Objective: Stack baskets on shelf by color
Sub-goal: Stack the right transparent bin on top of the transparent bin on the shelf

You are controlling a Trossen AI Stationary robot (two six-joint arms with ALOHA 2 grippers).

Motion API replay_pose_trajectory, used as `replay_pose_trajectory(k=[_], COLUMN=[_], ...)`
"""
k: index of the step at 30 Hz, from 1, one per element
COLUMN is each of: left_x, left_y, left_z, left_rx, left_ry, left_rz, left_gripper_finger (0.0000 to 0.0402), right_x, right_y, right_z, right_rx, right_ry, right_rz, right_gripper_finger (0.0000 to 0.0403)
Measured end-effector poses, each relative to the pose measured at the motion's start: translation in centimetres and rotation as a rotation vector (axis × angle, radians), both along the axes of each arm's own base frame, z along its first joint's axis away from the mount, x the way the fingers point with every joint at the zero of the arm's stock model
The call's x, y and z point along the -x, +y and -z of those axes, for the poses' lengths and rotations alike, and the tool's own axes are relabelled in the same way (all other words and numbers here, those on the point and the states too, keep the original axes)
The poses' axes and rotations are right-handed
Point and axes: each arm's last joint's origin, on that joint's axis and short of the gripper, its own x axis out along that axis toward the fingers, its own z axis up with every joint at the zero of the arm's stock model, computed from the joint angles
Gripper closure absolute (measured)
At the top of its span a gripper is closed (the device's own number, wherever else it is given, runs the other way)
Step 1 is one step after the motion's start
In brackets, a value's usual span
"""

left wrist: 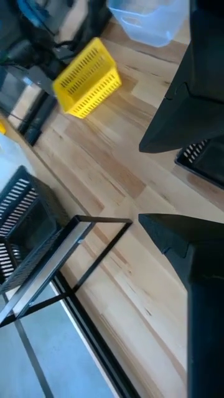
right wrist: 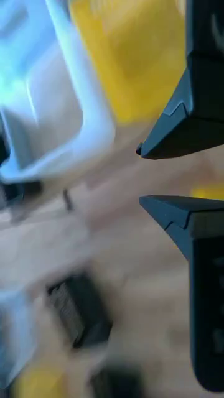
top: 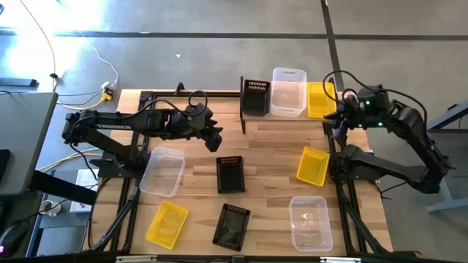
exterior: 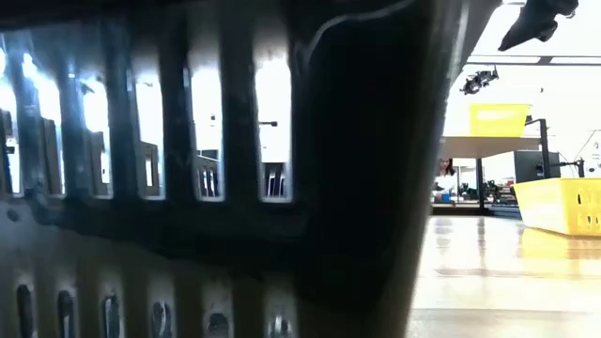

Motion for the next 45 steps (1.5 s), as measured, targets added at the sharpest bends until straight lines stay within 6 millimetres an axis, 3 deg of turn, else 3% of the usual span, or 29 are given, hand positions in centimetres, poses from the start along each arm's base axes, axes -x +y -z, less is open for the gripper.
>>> replay_pose_trajectory(k=[11,24,34,39,45], left_x=[0.1,0.0,0.4,0.7,0.8], left_y=[-0.9,-1.9,-2.2,-2.2,-2.2], left_z=[0.5,0.5,0.9,1.2,1.3], left_rx=[0.032,-0.043,0.033,0.045,0.035], left_ry=[0.097,0.147,0.181,0.221,0.248], left_rz=[0.221,0.362,0.424,0.423,0.44], left_gripper_finger=[0.0241,0.0241,0.0241,0.0241,0.0241], right_x=[-0.7,-4.1,-9.1,-11.3,-12.4], right_y=[1.1,2.0,4.2,6.6,10.1], right_z=[-0.6,-3.3,-1.7,-0.4,0.8], right_rx=[-0.516,-0.784,-0.973,-0.982,-0.966], right_ry=[-0.221,-0.432,-0.189,-0.046,0.076], right_rz=[0.025,-0.117,-0.124,-0.159,-0.17], right_gripper_finger=[0.0322,0.0325,0.0326,0.0326,0.0326])
